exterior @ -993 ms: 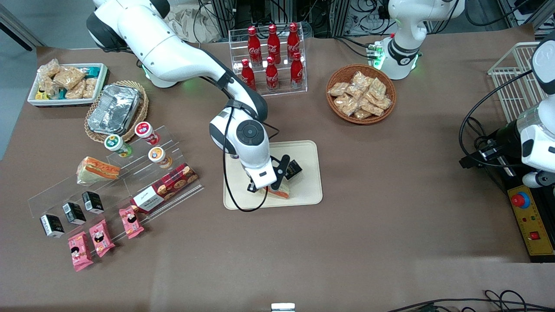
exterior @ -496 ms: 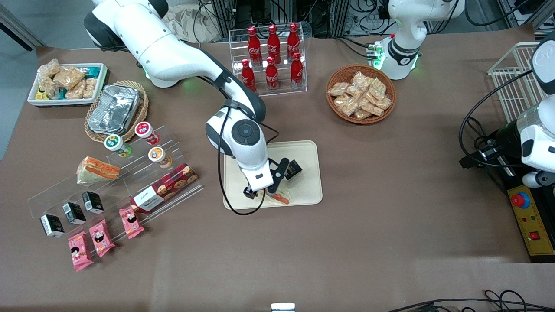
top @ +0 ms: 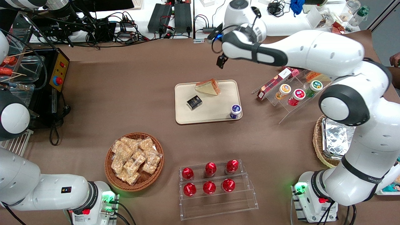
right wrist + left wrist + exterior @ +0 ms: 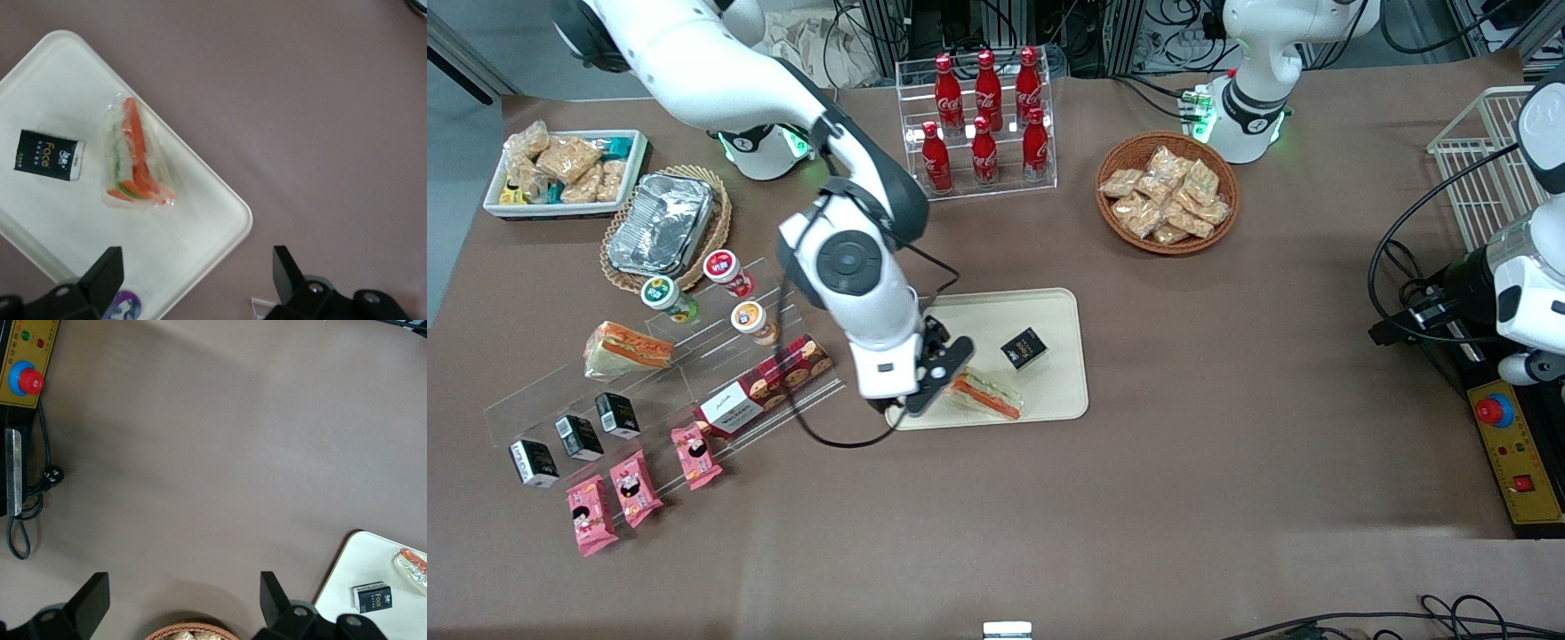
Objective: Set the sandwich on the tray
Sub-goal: 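Open the right gripper and raise it off the sandwich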
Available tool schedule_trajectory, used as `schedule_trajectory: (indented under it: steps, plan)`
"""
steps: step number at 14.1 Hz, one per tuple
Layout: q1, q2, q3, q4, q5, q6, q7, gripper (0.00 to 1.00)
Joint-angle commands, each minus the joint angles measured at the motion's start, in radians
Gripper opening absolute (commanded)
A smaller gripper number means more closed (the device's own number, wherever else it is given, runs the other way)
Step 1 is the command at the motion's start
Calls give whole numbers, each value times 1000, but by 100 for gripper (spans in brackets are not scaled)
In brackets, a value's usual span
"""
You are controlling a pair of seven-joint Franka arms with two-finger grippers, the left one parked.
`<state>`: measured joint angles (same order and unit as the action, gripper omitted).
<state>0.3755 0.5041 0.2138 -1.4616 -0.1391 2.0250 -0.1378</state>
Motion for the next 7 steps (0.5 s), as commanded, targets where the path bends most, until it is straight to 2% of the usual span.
schedule_trajectory:
  steps: [1, 5, 7]
  plan:
    - [-16, -71, 1, -16, 19, -67, 110, 99]
    - [-20, -131, -54, -16, 21, -123, 191, 99]
    - [-20, -173, -109, -16, 32, -158, 240, 99]
